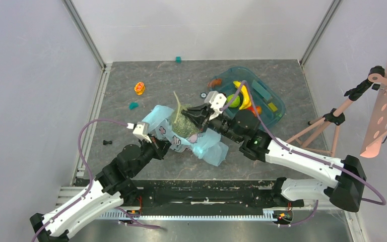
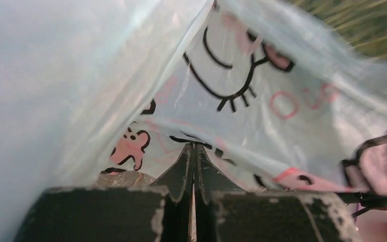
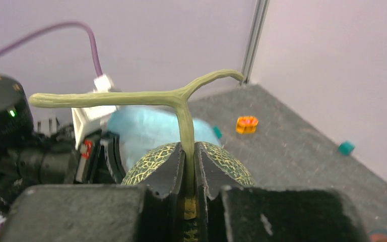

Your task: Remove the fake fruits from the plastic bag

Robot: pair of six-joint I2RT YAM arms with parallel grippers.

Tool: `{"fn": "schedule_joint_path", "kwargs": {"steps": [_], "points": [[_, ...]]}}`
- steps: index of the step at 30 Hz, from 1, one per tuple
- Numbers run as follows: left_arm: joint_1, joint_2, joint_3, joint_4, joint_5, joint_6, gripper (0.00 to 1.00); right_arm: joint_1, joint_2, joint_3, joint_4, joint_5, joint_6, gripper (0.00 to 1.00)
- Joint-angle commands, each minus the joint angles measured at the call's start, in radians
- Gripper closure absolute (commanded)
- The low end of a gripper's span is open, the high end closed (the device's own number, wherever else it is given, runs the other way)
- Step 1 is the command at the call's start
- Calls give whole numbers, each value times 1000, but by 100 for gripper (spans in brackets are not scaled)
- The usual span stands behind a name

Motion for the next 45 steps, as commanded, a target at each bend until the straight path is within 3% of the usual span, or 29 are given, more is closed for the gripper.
{"fn": "schedule_joint_path", "kwargs": {"steps": [1,12,21,27,34,45], "points": [[-1,7,41,32,14,44,98,6,-53,74,103,14,-17,92],[-1,-7,35,14,4,44,98,6,-81,64,102,26,-12,90],[-2,4,72,-27,-12,44,98,-23,-13,329,-239,318,-38,100],[-1,-14,169,-168,-75,43,98,-178,82,431,-432,395,-52,100],[-1,-31,323,-322,-125,49,98,-410,163,386,-514,401,-52,100],[-1,154,544,-314,-157,214,95,-696,248,242,-509,407,-45,100]]}}
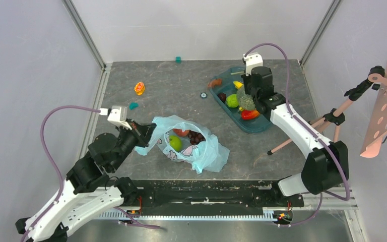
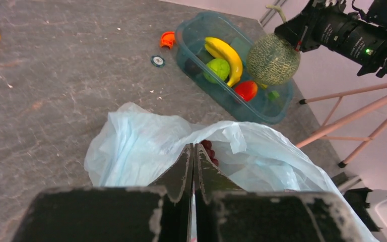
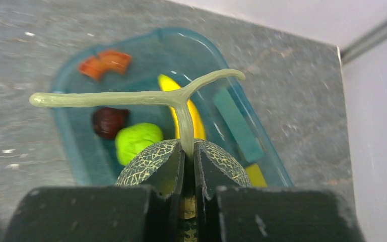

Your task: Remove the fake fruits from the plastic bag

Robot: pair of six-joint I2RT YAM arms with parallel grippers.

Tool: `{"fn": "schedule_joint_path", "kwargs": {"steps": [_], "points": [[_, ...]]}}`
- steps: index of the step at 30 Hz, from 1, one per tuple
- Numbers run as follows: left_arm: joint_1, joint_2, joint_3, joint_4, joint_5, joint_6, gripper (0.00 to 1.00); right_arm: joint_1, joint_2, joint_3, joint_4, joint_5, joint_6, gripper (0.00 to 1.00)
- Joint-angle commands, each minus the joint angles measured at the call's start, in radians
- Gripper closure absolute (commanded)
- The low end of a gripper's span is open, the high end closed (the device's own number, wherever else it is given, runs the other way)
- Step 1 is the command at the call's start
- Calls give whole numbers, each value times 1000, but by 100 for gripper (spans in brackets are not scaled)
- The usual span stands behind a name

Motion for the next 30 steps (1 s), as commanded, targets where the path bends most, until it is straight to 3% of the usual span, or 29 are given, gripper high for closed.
{"fn": "schedule_joint_path", "kwargs": {"steps": [1,18,27,30], "points": [[-2,102,65,33,-25,122,95,-85,30,-27,40,13,-6,100],[0,276,9,182,67,137,95,-216,123,-142,163,119,-16,100],[0,281,-41,203,67,137,95,-256,116,-256,261,-68,110,97],[0,286,-45,211,69,143,95,-256,95,-293,300,-90,115,88]]}}
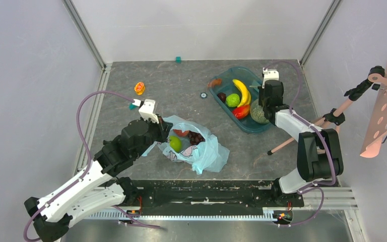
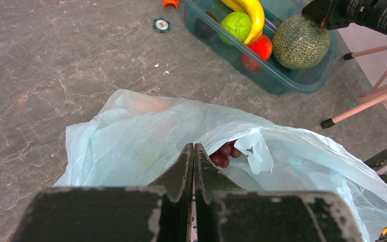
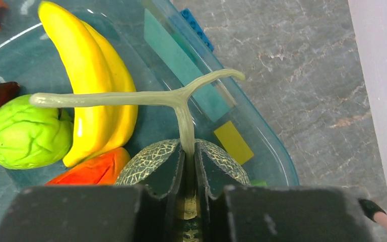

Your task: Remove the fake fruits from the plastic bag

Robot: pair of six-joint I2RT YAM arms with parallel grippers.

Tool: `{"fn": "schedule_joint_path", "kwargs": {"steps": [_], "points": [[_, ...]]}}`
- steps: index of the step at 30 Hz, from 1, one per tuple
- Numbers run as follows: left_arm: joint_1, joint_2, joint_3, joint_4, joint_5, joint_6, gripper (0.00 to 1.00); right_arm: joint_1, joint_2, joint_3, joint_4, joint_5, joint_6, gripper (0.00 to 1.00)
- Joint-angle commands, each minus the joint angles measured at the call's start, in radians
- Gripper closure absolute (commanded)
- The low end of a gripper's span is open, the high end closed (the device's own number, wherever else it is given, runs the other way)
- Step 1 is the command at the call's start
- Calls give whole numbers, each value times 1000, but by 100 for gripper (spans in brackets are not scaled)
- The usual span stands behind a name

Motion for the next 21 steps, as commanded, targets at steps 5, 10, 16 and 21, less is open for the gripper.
{"fn": "schedule_joint_path", "kwargs": {"steps": [5,10,16,21], "points": [[0,8,-10,64,20,44,95,-8,-84,-48,83,-46,34,44],[0,6,-7,62,27,48,96,-6,-181,-33,34,-21,21,23],[0,4,6,59,55,60,96,10,-346,-6,-45,-118,35,18],[0,4,-3,75,119,71,98,171,-439,49,-100,-195,41,22]]}}
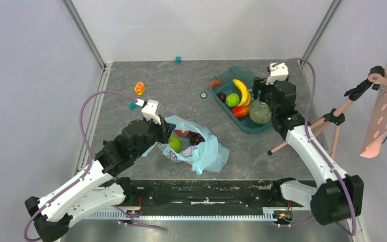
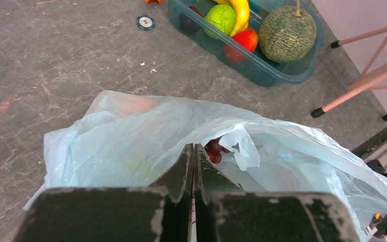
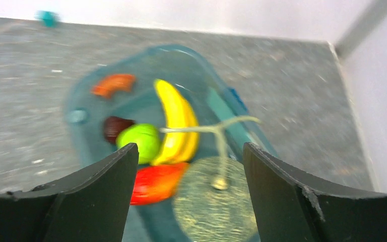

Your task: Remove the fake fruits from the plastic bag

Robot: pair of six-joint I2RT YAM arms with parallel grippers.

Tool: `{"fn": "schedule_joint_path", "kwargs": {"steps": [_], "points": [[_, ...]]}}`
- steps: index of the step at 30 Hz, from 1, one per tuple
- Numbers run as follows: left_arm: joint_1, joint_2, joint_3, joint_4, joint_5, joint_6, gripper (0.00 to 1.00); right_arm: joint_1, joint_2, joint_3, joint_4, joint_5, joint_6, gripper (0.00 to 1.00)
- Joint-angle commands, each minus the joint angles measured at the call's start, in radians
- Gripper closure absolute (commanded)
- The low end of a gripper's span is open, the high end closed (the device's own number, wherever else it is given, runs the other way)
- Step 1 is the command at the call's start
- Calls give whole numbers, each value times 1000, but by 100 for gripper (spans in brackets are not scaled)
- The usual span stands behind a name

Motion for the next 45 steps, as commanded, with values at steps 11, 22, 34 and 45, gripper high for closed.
{"fn": "schedule_joint_path", "kwargs": {"steps": [11,22,34,45], "points": [[-2,-91,6,78,192,76,98,585,-59,163,2,-371,119,49],[-2,-48,22,44,341,65,98,833,-25,210,-43,-387,130,76],[-2,36,-161,228,339,10,98,864,74,131,-139,-337,141,85],[-5,102,-257,313,321,-33,98,873,244,111,-281,-131,114,87]]}}
